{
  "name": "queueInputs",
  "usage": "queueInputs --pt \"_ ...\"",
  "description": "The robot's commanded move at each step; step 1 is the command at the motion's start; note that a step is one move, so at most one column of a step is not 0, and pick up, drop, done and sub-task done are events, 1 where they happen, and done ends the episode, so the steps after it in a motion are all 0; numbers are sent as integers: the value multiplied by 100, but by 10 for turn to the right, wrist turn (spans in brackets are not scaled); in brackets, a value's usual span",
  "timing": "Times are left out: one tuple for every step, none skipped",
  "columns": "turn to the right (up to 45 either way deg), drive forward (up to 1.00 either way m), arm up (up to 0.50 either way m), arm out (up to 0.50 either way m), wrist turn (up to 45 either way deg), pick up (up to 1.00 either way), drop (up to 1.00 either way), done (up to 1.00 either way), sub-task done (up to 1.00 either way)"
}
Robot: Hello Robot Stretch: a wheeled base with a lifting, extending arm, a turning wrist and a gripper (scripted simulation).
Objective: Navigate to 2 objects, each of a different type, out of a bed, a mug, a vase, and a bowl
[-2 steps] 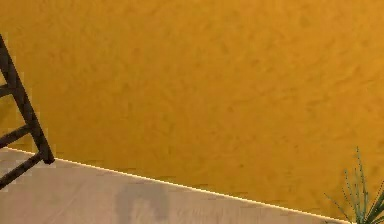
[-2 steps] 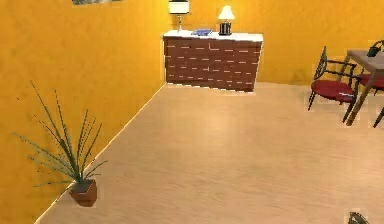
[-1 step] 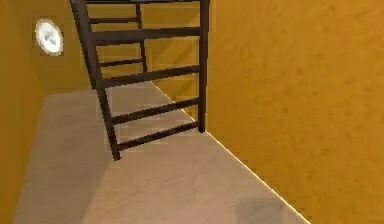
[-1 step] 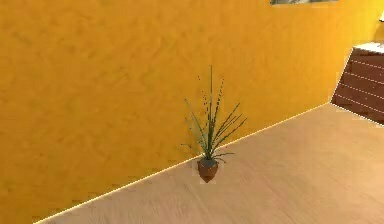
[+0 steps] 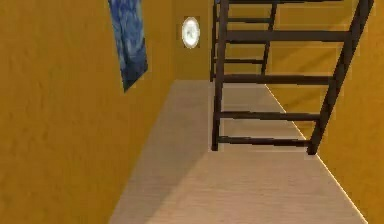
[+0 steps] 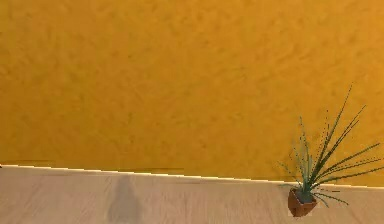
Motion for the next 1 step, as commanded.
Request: queueInputs --pt "0 100 0 0 0 0 0 0 0"
